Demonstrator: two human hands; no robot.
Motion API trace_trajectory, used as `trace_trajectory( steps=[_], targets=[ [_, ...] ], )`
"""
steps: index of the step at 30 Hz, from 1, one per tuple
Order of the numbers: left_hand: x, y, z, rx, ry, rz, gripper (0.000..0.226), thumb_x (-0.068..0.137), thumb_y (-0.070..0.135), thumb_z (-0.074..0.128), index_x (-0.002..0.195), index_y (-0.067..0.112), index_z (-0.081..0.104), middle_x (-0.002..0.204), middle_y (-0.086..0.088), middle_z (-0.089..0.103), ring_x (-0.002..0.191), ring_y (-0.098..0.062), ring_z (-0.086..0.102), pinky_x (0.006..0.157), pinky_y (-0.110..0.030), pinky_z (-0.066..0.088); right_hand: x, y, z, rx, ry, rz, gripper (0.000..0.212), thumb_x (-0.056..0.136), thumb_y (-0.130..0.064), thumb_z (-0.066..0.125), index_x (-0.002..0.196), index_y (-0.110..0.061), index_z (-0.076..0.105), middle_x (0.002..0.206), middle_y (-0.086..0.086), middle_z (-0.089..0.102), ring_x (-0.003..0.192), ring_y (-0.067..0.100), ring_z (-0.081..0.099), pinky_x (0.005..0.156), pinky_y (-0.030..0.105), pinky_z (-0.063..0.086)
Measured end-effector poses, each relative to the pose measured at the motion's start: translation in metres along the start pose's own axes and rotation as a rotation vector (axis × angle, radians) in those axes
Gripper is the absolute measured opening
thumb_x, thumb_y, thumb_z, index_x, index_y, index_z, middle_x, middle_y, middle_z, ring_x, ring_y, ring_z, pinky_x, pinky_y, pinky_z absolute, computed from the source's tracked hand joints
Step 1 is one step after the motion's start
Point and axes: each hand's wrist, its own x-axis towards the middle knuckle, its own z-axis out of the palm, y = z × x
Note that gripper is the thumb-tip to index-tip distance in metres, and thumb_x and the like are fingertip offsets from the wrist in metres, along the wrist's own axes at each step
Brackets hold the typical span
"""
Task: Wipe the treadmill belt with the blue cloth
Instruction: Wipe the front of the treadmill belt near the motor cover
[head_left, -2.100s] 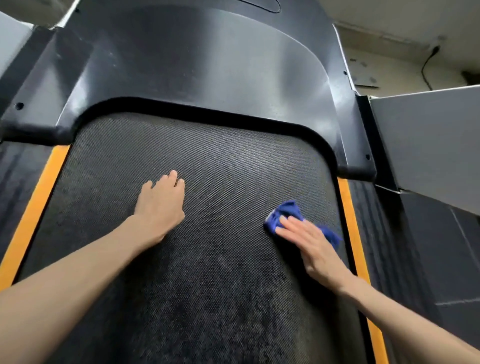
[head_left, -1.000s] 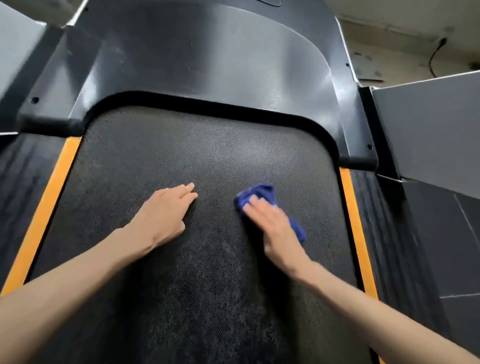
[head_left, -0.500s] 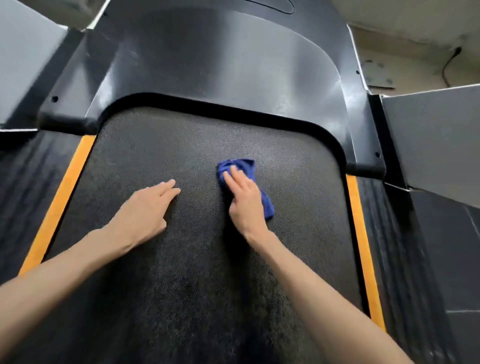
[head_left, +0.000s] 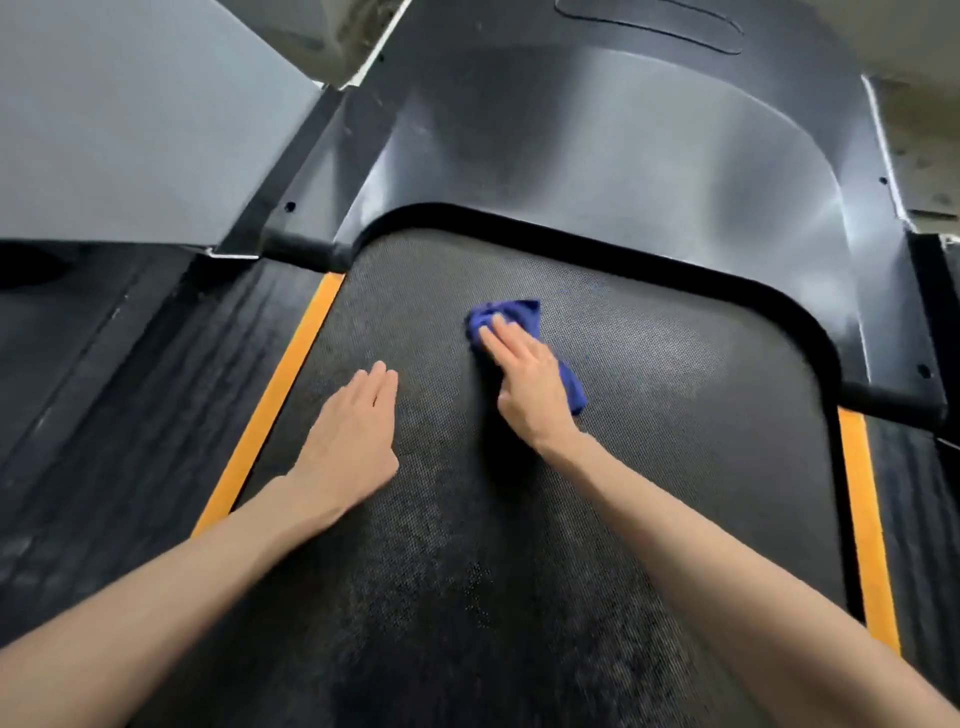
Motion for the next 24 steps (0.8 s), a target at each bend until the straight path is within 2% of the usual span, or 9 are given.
trace_trajectory(
  steps=[3,5,10,11,15,17,19,22,24],
  targets=[
    [-0.018,-0.005,0.002,0.029,-0.066,-0.131,0.078,0.086,0.012,0.048,0.147,0.004,-0.001,0.156,-0.013,-0.003,0.144,-0.026,0.005,0.116,-0.033,0.013,-0.008,-0.033,0.016,-0.008,-0.369,-0.606,0.062,0.077,-0.008,0.027,0.134,-0.013,0.051,0.143,0.006,0.044,0.134,0.024,0.04,0.111,0.038,0.027],
    [-0.027,-0.011,0.002,0.03,-0.065,-0.141,0.079,0.085,0.01,0.049,0.148,0.005,0.001,0.156,-0.011,-0.002,0.141,-0.025,0.012,0.112,-0.032,0.021,0.015,-0.024,0.009,-0.09,-0.406,-0.769,0.06,0.081,-0.011,0.024,0.135,-0.015,0.05,0.144,0.005,0.044,0.134,0.023,0.039,0.112,0.036,0.025],
    [-0.039,-0.026,0.003,-0.089,-0.02,-0.134,0.073,0.081,-0.001,0.05,0.146,0.006,0.017,0.152,-0.007,0.016,0.134,-0.022,0.022,0.101,-0.025,0.033,0.075,-0.002,0.01,-0.057,0.019,-0.025,0.067,0.072,-0.018,0.022,0.128,-0.004,0.055,0.138,0.017,0.049,0.127,0.035,0.047,0.106,0.047,0.036],
    [-0.041,-0.028,0.003,-0.117,-0.033,-0.148,0.071,0.082,-0.003,0.048,0.145,0.007,0.017,0.151,-0.005,0.015,0.134,-0.021,0.022,0.101,-0.023,0.032,0.077,-0.01,0.016,-0.05,0.058,-0.006,0.064,0.073,-0.019,0.024,0.126,-0.003,0.056,0.136,0.017,0.051,0.124,0.035,0.049,0.104,0.047,0.038],
    [-0.046,-0.039,0.001,-0.178,-0.129,-0.169,0.077,0.084,-0.006,0.042,0.149,0.017,0.009,0.157,0.008,-0.003,0.139,-0.013,0.02,0.105,-0.02,0.027,0.045,-0.059,0.037,0.02,-0.345,-0.624,0.05,0.085,-0.008,0.041,0.134,-0.015,0.051,0.143,0.005,0.045,0.133,0.025,0.04,0.11,0.042,0.029],
    [-0.046,-0.043,-0.001,-0.188,-0.148,-0.175,0.08,0.084,-0.006,0.042,0.15,0.021,0.007,0.156,0.014,-0.007,0.135,-0.01,0.029,0.092,-0.019,0.037,0.055,-0.06,0.037,-0.039,-0.497,-0.837,0.057,0.084,-0.001,0.044,0.138,-0.02,0.045,0.148,0.0,0.039,0.137,0.02,0.035,0.111,0.036,0.024],
    [-0.048,-0.042,-0.003,-0.164,-0.175,-0.191,0.079,0.085,-0.004,0.043,0.15,0.02,0.004,0.155,0.013,-0.009,0.132,-0.01,0.035,0.08,-0.018,0.041,0.085,-0.05,0.041,-0.102,-0.373,-0.719,0.06,0.08,-0.002,0.039,0.138,-0.019,0.045,0.148,0.002,0.038,0.137,0.021,0.035,0.112,0.035,0.024],
    [-0.052,-0.036,-0.001,-0.052,-0.181,-0.184,0.078,0.088,-0.001,0.043,0.149,0.015,-0.002,0.156,0.007,-0.013,0.12,-0.008,0.047,0.067,-0.017,0.037,0.123,-0.043,0.045,0.057,-0.064,-0.068,0.058,0.077,0.002,0.038,0.132,-0.007,0.052,0.144,0.014,0.041,0.135,0.029,0.037,0.111,0.034,0.024],
    [-0.054,-0.034,0.001,-0.016,-0.172,-0.182,0.079,0.088,-0.002,0.043,0.149,0.013,-0.005,0.156,0.004,-0.015,0.119,-0.009,0.048,0.071,-0.019,0.041,0.118,-0.063,0.053,0.172,-0.007,0.035,0.055,0.073,0.001,0.036,0.122,-0.004,0.06,0.137,0.016,0.05,0.129,0.032,0.045,0.109,0.04,0.031]
  ],
)
